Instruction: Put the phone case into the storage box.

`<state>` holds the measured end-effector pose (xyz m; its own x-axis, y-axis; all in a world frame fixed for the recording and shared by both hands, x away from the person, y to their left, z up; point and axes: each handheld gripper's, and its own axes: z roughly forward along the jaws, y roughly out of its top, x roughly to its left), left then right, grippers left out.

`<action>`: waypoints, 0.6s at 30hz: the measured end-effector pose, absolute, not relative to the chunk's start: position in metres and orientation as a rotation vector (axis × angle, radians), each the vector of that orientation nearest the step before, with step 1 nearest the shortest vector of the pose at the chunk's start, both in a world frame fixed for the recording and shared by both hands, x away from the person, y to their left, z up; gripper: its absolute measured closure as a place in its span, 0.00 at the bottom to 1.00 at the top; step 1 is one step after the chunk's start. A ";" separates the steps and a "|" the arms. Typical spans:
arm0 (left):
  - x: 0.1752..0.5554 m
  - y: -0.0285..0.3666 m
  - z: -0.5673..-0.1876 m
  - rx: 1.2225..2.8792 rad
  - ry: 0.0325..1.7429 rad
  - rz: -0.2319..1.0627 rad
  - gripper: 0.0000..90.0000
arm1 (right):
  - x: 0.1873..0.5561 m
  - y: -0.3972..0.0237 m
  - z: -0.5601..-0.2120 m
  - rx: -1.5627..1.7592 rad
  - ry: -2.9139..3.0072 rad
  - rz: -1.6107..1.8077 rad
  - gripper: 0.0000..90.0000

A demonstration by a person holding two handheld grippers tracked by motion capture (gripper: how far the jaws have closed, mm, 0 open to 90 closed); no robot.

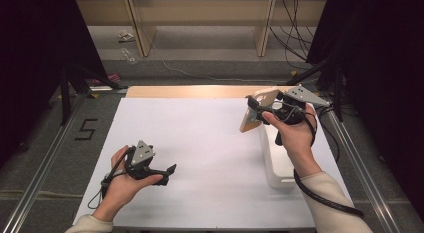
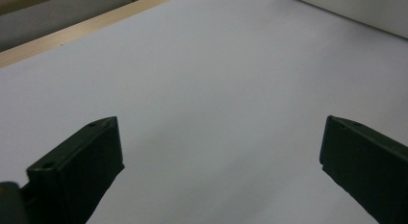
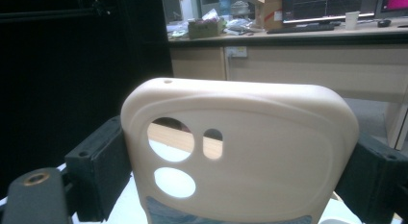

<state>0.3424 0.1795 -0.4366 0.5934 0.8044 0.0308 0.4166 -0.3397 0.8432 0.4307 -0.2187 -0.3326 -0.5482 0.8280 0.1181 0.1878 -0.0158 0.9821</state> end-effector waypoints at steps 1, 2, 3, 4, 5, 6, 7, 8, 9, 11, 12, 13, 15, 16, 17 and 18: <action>0.342 0.180 -0.437 1.967 0.972 0.573 0.01 | 0.431 -0.219 -0.333 1.057 1.745 1.604 0.14; 0.343 0.180 -0.437 1.967 0.971 0.573 0.01 | 0.431 -0.220 -0.333 1.057 1.744 1.602 0.14; 0.343 0.180 -0.437 1.968 0.971 0.571 0.01 | 0.431 -0.220 -0.333 1.061 1.742 1.602 0.14; 0.343 0.179 -0.437 1.968 0.972 0.571 0.01 | 0.432 -0.221 -0.333 1.062 1.742 1.599 0.14; 0.343 0.179 -0.437 1.969 0.971 0.571 0.01 | 0.432 -0.221 -0.333 1.065 1.740 1.598 0.14; 0.343 0.179 -0.437 1.970 0.971 0.571 0.01 | 0.432 -0.222 -0.333 1.068 1.738 1.597 0.14; 0.343 0.179 -0.437 1.968 0.971 0.571 0.01 | 0.432 -0.223 -0.333 1.070 1.736 1.600 0.14; 0.343 0.179 -0.437 1.968 0.972 0.571 0.01 | 0.432 -0.223 -0.333 1.071 1.733 1.598 0.14; 0.343 0.180 -0.437 1.968 0.972 0.571 0.01 | 0.433 -0.224 -0.332 1.072 1.733 1.597 0.14; 0.343 0.180 -0.437 1.971 0.972 0.571 0.01 | 0.433 -0.225 -0.332 1.075 1.728 1.596 0.14; 0.343 0.179 -0.437 1.969 0.972 0.571 0.01 | 0.433 -0.225 -0.332 1.075 1.727 1.596 0.14; 0.343 0.179 -0.437 1.970 0.972 0.571 0.01 | 0.433 -0.225 -0.332 1.076 1.727 1.597 0.14; 0.343 0.179 -0.437 1.967 0.972 0.571 0.01 | 0.433 -0.226 -0.332 1.077 1.723 1.594 0.14; 0.343 0.180 -0.437 1.969 0.972 0.572 0.01 | 0.433 -0.227 -0.332 1.077 1.721 1.594 0.14; 0.343 0.180 -0.437 1.969 0.973 0.572 0.01 | 0.433 -0.227 -0.332 1.080 1.720 1.595 0.14; 0.343 0.180 -0.437 1.968 0.973 0.572 0.01 | 0.434 -0.228 -0.332 1.080 1.719 1.593 0.14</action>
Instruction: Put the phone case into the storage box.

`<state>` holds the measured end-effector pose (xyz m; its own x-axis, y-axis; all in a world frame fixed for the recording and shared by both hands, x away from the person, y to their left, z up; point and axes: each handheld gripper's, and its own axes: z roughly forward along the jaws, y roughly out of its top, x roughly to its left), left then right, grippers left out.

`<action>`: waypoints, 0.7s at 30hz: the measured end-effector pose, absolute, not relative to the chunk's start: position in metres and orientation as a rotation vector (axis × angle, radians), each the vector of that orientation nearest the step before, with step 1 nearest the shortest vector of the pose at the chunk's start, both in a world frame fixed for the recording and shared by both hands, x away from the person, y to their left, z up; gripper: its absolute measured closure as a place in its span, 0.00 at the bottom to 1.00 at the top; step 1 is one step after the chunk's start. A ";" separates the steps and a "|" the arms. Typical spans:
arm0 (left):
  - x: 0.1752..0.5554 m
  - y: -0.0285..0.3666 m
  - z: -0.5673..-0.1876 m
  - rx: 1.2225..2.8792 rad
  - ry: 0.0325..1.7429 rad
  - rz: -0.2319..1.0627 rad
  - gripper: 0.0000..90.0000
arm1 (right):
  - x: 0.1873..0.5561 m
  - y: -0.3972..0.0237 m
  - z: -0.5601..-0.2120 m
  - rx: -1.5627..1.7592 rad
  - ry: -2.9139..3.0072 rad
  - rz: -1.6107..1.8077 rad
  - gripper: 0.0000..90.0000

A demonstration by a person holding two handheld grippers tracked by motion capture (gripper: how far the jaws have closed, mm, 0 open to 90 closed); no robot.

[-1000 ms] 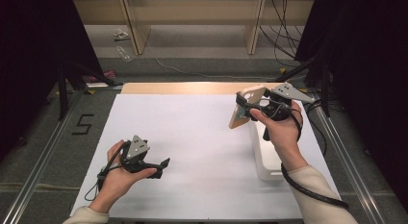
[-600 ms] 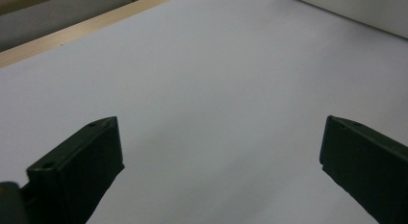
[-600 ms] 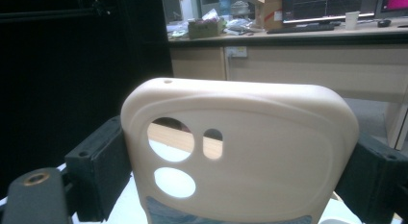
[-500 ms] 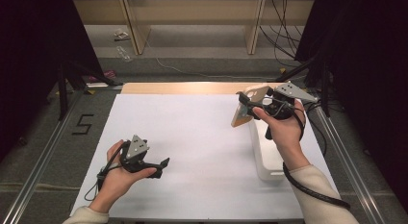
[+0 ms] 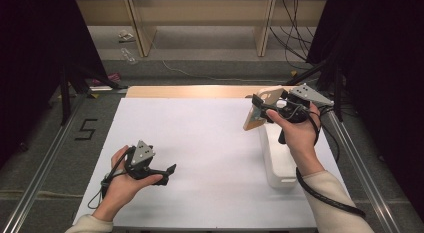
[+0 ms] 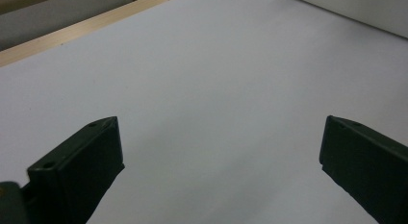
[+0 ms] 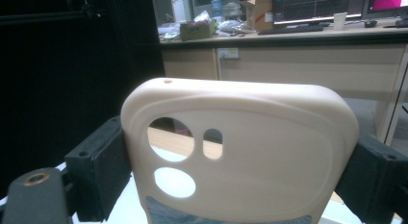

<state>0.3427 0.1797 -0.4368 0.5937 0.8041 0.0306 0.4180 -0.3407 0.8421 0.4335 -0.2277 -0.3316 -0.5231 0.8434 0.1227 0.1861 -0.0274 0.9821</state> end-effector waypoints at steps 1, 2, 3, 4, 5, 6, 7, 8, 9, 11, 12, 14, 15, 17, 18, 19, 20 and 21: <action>0.343 0.180 -0.437 1.969 0.972 0.571 0.01 | 0.434 -0.228 -0.331 1.084 1.718 1.594 0.14; 0.343 0.179 -0.437 1.969 0.971 0.572 0.01 | 0.434 -0.229 -0.331 1.084 1.715 1.594 0.14; 0.343 0.179 -0.437 1.968 0.971 0.572 0.01 | 0.434 -0.229 -0.331 1.086 1.712 1.592 0.14; 0.343 0.179 -0.437 1.969 0.971 0.571 0.01 | 0.434 -0.230 -0.331 1.087 1.710 1.593 0.14; 0.343 0.179 -0.437 1.968 0.971 0.571 0.01 | 0.434 -0.231 -0.331 1.089 1.708 1.593 0.14; 0.343 0.179 -0.437 1.971 0.971 0.571 0.01 | 0.435 -0.232 -0.331 1.091 1.706 1.592 0.14; 0.343 0.179 -0.437 1.969 0.972 0.571 0.01 | 0.435 -0.232 -0.330 1.093 1.702 1.591 0.14; 0.343 0.179 -0.437 1.968 0.969 0.570 0.01 | 0.435 -0.233 -0.330 1.096 1.699 1.591 0.14; 0.343 0.179 -0.437 1.969 0.968 0.571 0.01 | 0.435 -0.234 -0.330 1.101 1.696 1.594 0.14; 0.343 0.179 -0.437 1.969 0.970 0.570 0.01 | 0.435 -0.237 -0.328 1.102 1.687 1.588 0.14; 0.343 0.179 -0.437 1.969 0.969 0.571 0.01 | 0.435 -0.239 -0.328 1.107 1.680 1.586 0.14; 0.343 0.179 -0.436 1.968 0.970 0.574 0.01 | 0.436 -0.242 -0.327 1.112 1.670 1.584 0.14; 0.343 0.179 -0.436 1.967 0.970 0.574 0.01 | 0.436 -0.243 -0.327 1.115 1.663 1.583 0.14; 0.343 0.179 -0.436 1.968 0.967 0.574 0.01 | 0.437 -0.246 -0.326 1.121 1.657 1.580 0.14; 0.343 0.179 -0.436 1.968 0.966 0.575 0.01 | 0.437 -0.247 -0.326 1.124 1.652 1.578 0.14; 0.343 0.179 -0.436 1.964 0.968 0.576 0.01 | 0.437 -0.248 -0.326 1.125 1.648 1.577 0.14; 0.343 0.179 -0.436 1.964 0.968 0.575 0.01 | 0.438 -0.250 -0.326 1.129 1.643 1.575 0.14; 0.343 0.179 -0.436 1.965 0.969 0.573 0.01 | 0.438 -0.251 -0.326 1.132 1.640 1.573 0.14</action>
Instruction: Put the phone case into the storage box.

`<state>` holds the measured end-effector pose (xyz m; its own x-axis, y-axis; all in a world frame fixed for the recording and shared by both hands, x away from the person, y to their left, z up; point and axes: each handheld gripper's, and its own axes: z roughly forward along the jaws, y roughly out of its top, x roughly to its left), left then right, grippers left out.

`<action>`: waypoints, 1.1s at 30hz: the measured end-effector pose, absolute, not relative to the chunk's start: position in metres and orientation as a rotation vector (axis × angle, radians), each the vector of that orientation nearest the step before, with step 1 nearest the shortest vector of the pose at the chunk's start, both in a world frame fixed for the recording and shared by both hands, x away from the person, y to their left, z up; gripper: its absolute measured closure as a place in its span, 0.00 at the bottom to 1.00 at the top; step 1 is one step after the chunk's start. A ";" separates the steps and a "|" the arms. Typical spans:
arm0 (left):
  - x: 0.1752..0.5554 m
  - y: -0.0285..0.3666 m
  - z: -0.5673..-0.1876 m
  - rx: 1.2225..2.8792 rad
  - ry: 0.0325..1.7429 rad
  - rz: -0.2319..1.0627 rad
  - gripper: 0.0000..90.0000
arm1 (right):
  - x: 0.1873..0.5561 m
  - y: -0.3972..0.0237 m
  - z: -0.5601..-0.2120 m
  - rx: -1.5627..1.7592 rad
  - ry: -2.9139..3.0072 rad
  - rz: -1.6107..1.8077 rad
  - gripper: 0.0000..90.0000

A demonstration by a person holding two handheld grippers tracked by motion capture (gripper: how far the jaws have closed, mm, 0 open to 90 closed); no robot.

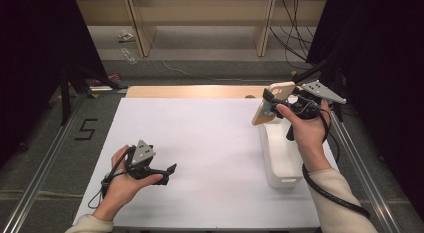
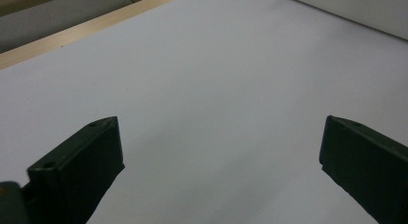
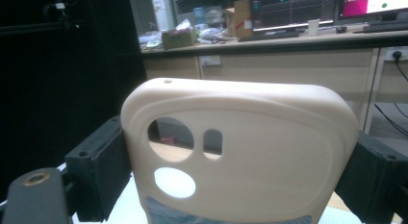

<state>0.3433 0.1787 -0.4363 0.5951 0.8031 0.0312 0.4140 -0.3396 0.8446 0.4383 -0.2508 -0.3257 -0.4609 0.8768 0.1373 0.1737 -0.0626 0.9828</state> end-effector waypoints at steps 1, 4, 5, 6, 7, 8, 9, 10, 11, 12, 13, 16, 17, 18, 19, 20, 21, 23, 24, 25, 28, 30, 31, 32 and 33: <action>0.343 0.179 -0.436 1.967 0.969 0.572 0.01 | 0.439 -0.252 -0.326 1.135 1.636 1.571 0.14; 0.343 0.179 -0.436 1.963 0.970 0.575 0.01 | 0.441 -0.257 -0.327 1.146 1.623 1.563 0.14; 0.343 0.179 -0.436 1.963 0.970 0.574 0.01 | 0.441 -0.257 -0.327 1.149 1.621 1.557 0.14; 0.343 0.179 -0.436 1.963 0.969 0.576 0.01 | 0.441 -0.258 -0.327 1.152 1.620 1.557 0.14; 0.343 0.179 -0.436 1.963 0.970 0.575 0.01 | 0.442 -0.260 -0.327 1.154 1.615 1.556 0.14; 0.343 0.179 -0.436 1.962 0.972 0.575 0.01 | 0.442 -0.260 -0.327 1.157 1.613 1.554 0.14; 0.343 0.179 -0.436 1.962 0.972 0.574 0.01 | 0.442 -0.261 -0.328 1.158 1.611 1.550 0.14; 0.343 0.179 -0.435 1.963 0.971 0.575 0.01 | 0.442 -0.261 -0.328 1.158 1.610 1.549 0.14; 0.343 0.179 -0.435 1.963 0.970 0.576 0.01 | 0.442 -0.262 -0.328 1.161 1.608 1.547 0.14; 0.343 0.179 -0.435 1.961 0.970 0.577 0.01 | 0.443 -0.263 -0.328 1.161 1.608 1.545 0.14; 0.343 0.179 -0.435 1.962 0.971 0.576 0.01 | 0.443 -0.263 -0.328 1.161 1.607 1.543 0.14; 0.343 0.179 -0.435 1.963 0.969 0.575 0.01 | 0.443 -0.264 -0.328 1.165 1.601 1.534 0.14; 0.343 0.180 -0.435 1.964 0.970 0.575 0.01 | 0.443 -0.265 -0.328 1.167 1.599 1.531 0.14; 0.343 0.180 -0.435 1.961 0.972 0.576 0.01 | 0.444 -0.266 -0.329 1.167 1.598 1.529 0.14; 0.343 0.180 -0.435 1.961 0.972 0.577 0.01 | 0.444 -0.266 -0.329 1.168 1.597 1.528 0.14; 0.343 0.180 -0.435 1.960 0.972 0.577 0.01 | 0.444 -0.267 -0.329 1.170 1.590 1.527 0.14; 0.343 0.180 -0.435 1.958 0.971 0.576 0.01 | 0.444 -0.267 -0.329 1.176 1.589 1.523 0.14; 0.343 0.180 -0.435 1.961 0.972 0.576 0.01 | 0.445 -0.268 -0.330 1.179 1.589 1.520 0.14; 0.343 0.180 -0.435 1.961 0.973 0.575 0.01 | 0.445 -0.268 -0.330 1.179 1.588 1.517 0.14; 0.343 0.180 -0.435 1.960 0.974 0.575 0.01 | 0.445 -0.268 -0.330 1.179 1.587 1.515 0.14; 0.343 0.180 -0.435 1.958 0.973 0.576 0.01 | 0.445 -0.269 -0.330 1.188 1.586 1.511 0.14; 0.343 0.180 -0.435 1.959 0.974 0.575 0.01 | 0.445 -0.270 -0.330 1.187 1.581 1.507 0.14; 0.343 0.180 -0.435 1.959 0.975 0.575 0.01 | 0.446 -0.270 -0.330 1.188 1.578 1.506 0.14; 0.344 0.181 -0.435 1.959 0.975 0.573 0.01 | 0.446 -0.271 -0.330 1.193 1.578 1.504 0.14; 0.344 0.181 -0.435 1.957 0.978 0.574 0.01 | 0.446 -0.271 -0.330 1.196 1.574 1.502 0.14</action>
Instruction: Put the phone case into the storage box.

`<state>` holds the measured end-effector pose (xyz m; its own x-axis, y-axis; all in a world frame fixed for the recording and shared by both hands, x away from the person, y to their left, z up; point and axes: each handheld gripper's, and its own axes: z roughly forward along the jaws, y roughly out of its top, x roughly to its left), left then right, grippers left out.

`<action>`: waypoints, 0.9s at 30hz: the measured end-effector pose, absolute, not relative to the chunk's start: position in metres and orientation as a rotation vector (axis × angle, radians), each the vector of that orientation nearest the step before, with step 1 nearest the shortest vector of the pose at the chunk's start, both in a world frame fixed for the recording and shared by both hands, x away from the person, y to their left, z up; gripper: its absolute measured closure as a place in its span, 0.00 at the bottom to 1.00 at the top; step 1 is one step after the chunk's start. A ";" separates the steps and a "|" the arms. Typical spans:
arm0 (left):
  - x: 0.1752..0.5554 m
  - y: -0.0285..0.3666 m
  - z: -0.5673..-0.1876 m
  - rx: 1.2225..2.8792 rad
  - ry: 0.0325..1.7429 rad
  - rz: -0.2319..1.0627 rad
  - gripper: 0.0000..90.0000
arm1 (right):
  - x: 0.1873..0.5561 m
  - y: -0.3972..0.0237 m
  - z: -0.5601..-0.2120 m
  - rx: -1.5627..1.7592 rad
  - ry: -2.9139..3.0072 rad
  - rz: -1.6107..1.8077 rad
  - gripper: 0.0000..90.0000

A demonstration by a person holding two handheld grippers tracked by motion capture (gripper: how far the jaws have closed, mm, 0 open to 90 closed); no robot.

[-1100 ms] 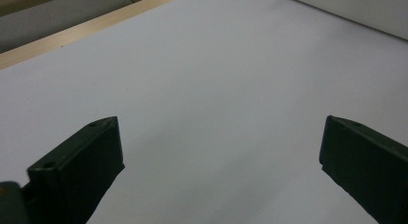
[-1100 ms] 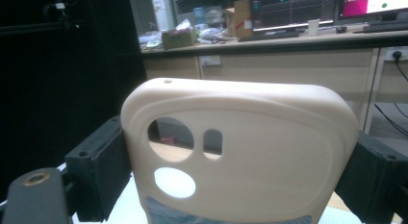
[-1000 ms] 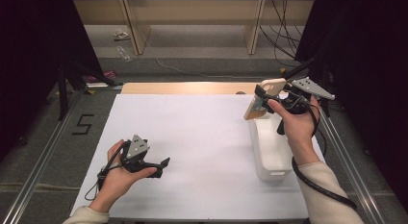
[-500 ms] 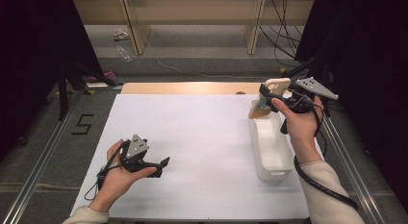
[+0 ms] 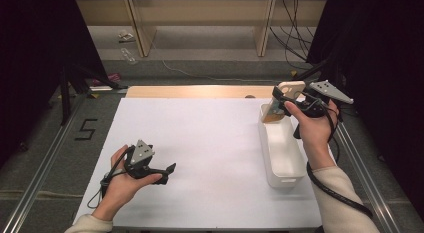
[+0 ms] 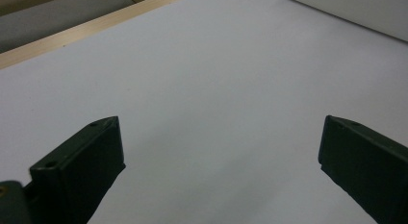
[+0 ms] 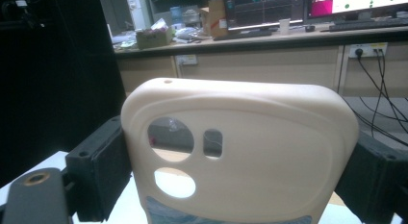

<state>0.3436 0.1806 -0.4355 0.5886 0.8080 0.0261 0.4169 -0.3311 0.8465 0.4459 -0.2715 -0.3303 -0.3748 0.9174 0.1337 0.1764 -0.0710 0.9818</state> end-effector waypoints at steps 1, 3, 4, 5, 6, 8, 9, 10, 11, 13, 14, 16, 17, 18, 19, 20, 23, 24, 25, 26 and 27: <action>0.344 0.181 -0.435 1.956 0.978 0.575 0.01 | 0.446 -0.272 -0.331 1.198 1.572 1.498 0.14; 0.344 0.181 -0.435 1.957 0.976 0.576 0.01 | 0.447 -0.273 -0.331 1.207 1.569 1.495 0.14; 0.344 0.181 -0.435 1.957 0.976 0.576 0.01 | 0.447 -0.274 -0.331 1.210 1.567 1.493 0.14; 0.344 0.181 -0.435 1.956 0.977 0.577 0.01 | 0.447 -0.275 -0.332 1.209 1.565 1.490 0.14; 0.344 0.181 -0.436 1.957 0.977 0.573 0.01 | 0.448 -0.275 -0.332 1.212 1.565 1.486 0.14; 0.344 0.181 -0.436 1.957 0.978 0.573 0.01 | 0.448 -0.276 -0.332 1.218 1.562 1.485 0.14; 0.344 0.181 -0.436 1.956 0.978 0.573 0.01 | 0.448 -0.277 -0.332 1.220 1.559 1.484 0.14; 0.344 0.180 -0.436 1.955 0.978 0.572 0.01 | 0.448 -0.277 -0.332 1.219 1.559 1.481 0.14; 0.344 0.180 -0.436 1.956 0.977 0.572 0.01 | 0.448 -0.278 -0.332 1.220 1.555 1.479 0.14; 0.344 0.180 -0.436 1.962 0.975 0.574 0.01 | 0.448 -0.279 -0.332 1.227 1.554 1.477 0.14; 0.343 0.180 -0.436 1.963 0.974 0.573 0.01 | 0.449 -0.279 -0.332 1.225 1.553 1.476 0.14; 0.343 0.180 -0.436 1.964 0.972 0.574 0.01 | 0.449 -0.279 -0.333 1.228 1.552 1.472 0.14; 0.344 0.180 -0.436 1.965 0.972 0.575 0.01 | 0.450 -0.280 -0.333 1.229 1.552 1.469 0.14; 0.343 0.180 -0.436 1.963 0.974 0.574 0.01 | 0.450 -0.280 -0.333 1.230 1.550 1.468 0.14; 0.343 0.180 -0.436 1.963 0.973 0.574 0.01 | 0.450 -0.280 -0.333 1.232 1.549 1.467 0.14; 0.343 0.180 -0.436 1.962 0.975 0.574 0.01 | 0.451 -0.280 -0.334 1.236 1.549 1.464 0.14; 0.343 0.180 -0.436 1.960 0.976 0.574 0.01 | 0.451 -0.281 -0.334 1.232 1.547 1.456 0.14; 0.343 0.180 -0.436 1.959 0.977 0.574 0.01 | 0.451 -0.281 -0.334 1.230 1.549 1.455 0.14; 0.343 0.180 -0.435 1.958 0.978 0.575 0.01 | 0.451 -0.281 -0.334 1.230 1.547 1.456 0.14; 0.343 0.180 -0.435 1.958 0.977 0.574 0.01 | 0.451 -0.281 -0.334 1.230 1.547 1.454 0.14; 0.343 0.180 -0.435 1.958 0.977 0.574 0.01 | 0.452 -0.281 -0.334 1.230 1.548 1.452 0.14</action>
